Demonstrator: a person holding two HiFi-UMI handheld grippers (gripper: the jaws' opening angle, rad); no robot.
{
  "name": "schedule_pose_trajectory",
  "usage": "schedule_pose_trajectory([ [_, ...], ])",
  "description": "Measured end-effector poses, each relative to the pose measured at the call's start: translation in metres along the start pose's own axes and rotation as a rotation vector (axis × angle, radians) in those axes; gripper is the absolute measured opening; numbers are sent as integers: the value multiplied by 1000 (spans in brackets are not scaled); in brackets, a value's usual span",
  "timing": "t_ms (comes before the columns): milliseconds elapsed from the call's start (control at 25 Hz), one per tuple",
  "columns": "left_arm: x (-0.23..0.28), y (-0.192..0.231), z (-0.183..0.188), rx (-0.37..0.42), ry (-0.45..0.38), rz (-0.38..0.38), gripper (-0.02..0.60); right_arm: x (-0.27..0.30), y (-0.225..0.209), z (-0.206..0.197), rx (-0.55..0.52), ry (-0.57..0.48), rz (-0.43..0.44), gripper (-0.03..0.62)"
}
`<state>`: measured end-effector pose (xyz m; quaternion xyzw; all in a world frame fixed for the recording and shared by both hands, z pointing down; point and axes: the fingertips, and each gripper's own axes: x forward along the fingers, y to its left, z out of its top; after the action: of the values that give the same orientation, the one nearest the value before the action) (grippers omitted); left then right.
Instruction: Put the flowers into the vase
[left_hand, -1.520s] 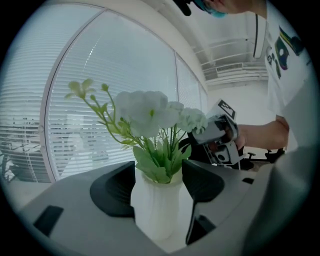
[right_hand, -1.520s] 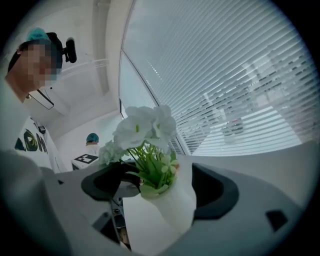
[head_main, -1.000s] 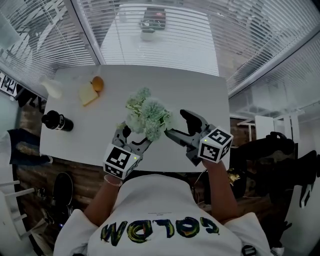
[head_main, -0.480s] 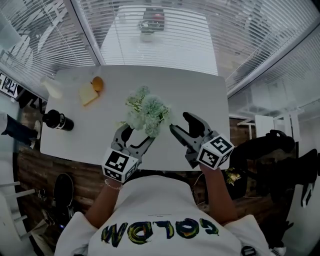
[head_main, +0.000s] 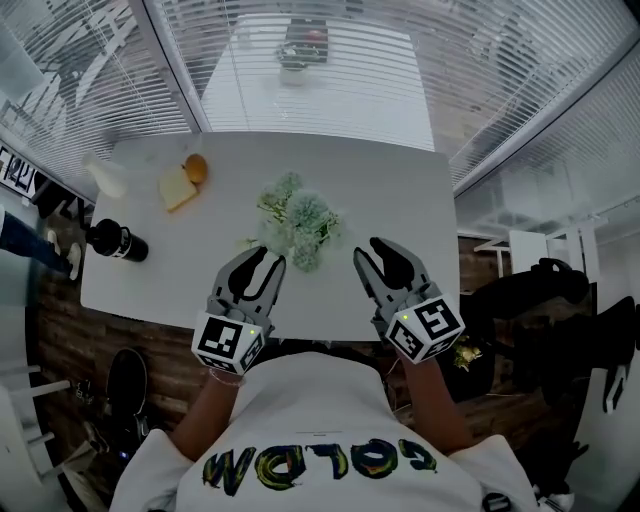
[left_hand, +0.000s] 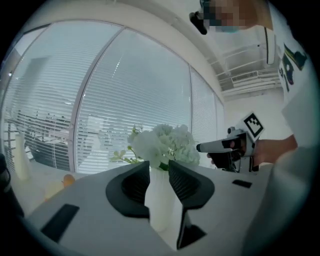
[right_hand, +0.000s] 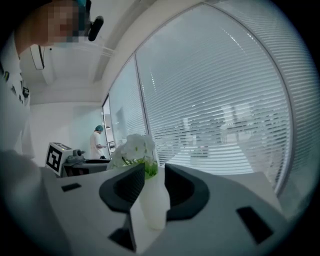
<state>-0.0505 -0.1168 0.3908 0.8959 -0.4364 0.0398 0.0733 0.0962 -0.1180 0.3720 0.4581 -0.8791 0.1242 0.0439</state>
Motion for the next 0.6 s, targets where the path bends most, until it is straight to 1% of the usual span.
schedule_pose_trajectory([
  [120,-5,6,2,-2,-15,24,104,-8,4,5,-53,-20,-45,95],
  [320,-11,12,4,-18,-34,46,80,-19,10,17,-110,-55,-93,38],
  [600,-21,13,14,-27,-76,87,51,-33,13,23,-166,-62,-146,18],
])
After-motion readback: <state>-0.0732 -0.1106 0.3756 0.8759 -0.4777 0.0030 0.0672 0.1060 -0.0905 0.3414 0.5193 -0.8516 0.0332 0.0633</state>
